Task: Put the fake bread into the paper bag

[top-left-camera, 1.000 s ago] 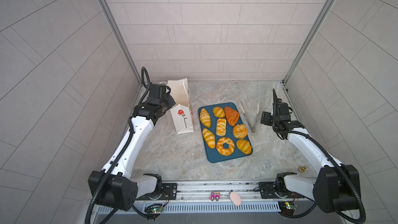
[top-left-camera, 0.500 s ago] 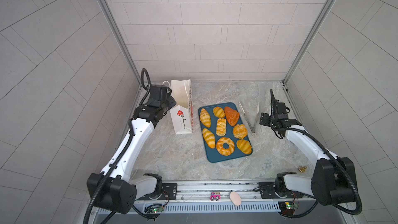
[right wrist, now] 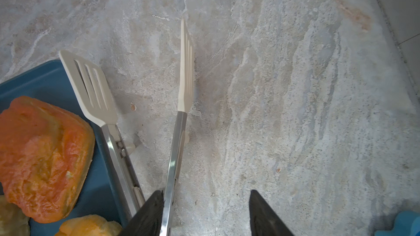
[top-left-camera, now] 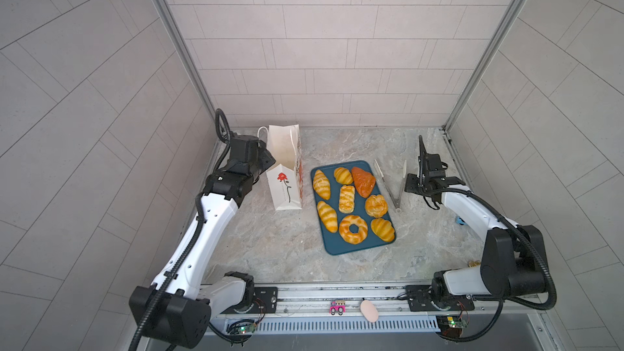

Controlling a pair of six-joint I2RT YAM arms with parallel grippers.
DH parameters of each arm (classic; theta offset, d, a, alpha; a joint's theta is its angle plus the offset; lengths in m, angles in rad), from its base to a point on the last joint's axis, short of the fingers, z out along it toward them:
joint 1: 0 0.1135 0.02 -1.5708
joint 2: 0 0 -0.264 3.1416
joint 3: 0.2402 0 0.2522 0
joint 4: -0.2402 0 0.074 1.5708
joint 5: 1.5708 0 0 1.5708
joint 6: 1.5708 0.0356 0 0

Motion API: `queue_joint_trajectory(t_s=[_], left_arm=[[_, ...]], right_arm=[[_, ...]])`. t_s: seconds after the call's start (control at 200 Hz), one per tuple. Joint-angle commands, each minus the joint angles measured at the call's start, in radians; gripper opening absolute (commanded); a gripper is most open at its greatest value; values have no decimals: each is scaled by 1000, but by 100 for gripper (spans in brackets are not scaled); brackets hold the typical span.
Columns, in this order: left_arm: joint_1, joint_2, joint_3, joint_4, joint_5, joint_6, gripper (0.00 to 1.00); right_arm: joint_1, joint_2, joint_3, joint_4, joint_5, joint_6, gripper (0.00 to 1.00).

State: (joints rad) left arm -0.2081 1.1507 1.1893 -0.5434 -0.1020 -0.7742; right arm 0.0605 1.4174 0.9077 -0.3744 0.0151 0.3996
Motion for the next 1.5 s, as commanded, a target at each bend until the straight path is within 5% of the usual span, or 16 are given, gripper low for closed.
queue_joint_trajectory(t_s=[0.0,0.385,0.836,1.141,1.256,1.491], left_arm=[[-7,-44,-12,0,-51,26,64],[-55,-121,-13,-37,-166,158,72],[-339,-85,80,-30,-510,356,88],[-482,4,141,51,-630,520,95],[-500,23,170,68,-644,574,96],[-544,69,243,137,-573,679,96]], right_arm=[[38,51,46,-64,28,28,62],[76,239,178,-171,108,58,54],[77,349,239,-188,92,44,40],[72,382,279,-205,82,27,7],[60,334,277,-208,78,26,0],[-2,198,277,-207,-25,18,0]])
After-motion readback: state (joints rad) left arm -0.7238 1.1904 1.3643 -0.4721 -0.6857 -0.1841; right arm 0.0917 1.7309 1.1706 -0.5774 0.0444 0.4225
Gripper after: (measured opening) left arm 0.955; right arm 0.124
